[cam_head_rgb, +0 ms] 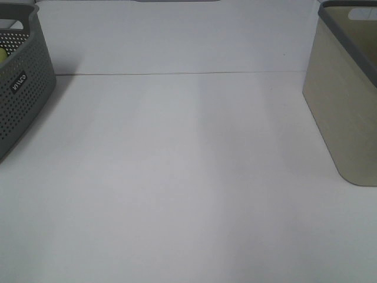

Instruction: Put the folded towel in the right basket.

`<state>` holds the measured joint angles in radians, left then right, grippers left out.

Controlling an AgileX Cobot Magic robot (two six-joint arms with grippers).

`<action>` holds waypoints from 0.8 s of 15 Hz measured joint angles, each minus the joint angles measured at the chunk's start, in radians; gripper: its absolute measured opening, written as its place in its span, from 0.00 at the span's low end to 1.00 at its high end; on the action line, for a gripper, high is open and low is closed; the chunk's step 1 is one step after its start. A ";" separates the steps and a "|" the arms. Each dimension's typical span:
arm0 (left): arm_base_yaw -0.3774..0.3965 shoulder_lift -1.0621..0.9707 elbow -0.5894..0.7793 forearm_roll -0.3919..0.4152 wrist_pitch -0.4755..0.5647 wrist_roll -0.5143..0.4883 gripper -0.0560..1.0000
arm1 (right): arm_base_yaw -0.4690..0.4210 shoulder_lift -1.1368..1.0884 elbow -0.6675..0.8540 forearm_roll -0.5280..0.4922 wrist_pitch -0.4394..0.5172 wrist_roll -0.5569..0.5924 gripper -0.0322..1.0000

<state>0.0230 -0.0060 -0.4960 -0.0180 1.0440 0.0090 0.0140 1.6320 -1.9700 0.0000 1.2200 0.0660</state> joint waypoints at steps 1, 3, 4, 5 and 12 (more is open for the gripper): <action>0.000 0.000 0.000 0.000 0.000 0.000 0.99 | 0.000 -0.096 0.092 -0.018 0.000 0.000 0.97; 0.000 0.000 0.000 0.000 0.000 0.000 0.99 | 0.000 -0.323 0.279 -0.055 0.000 -0.001 0.97; 0.000 0.000 0.000 0.000 0.000 0.000 0.99 | 0.000 -0.427 0.384 -0.060 0.001 -0.001 0.97; 0.000 0.000 0.000 0.000 0.000 0.000 0.99 | 0.000 -0.541 0.487 -0.060 0.002 -0.001 0.97; 0.000 0.000 0.000 0.000 0.000 0.000 0.99 | 0.000 -1.305 1.126 -0.060 -0.073 -0.002 0.96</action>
<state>0.0230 -0.0060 -0.4960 -0.0180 1.0440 0.0090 0.0140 0.3270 -0.8440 -0.0600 1.1470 0.0640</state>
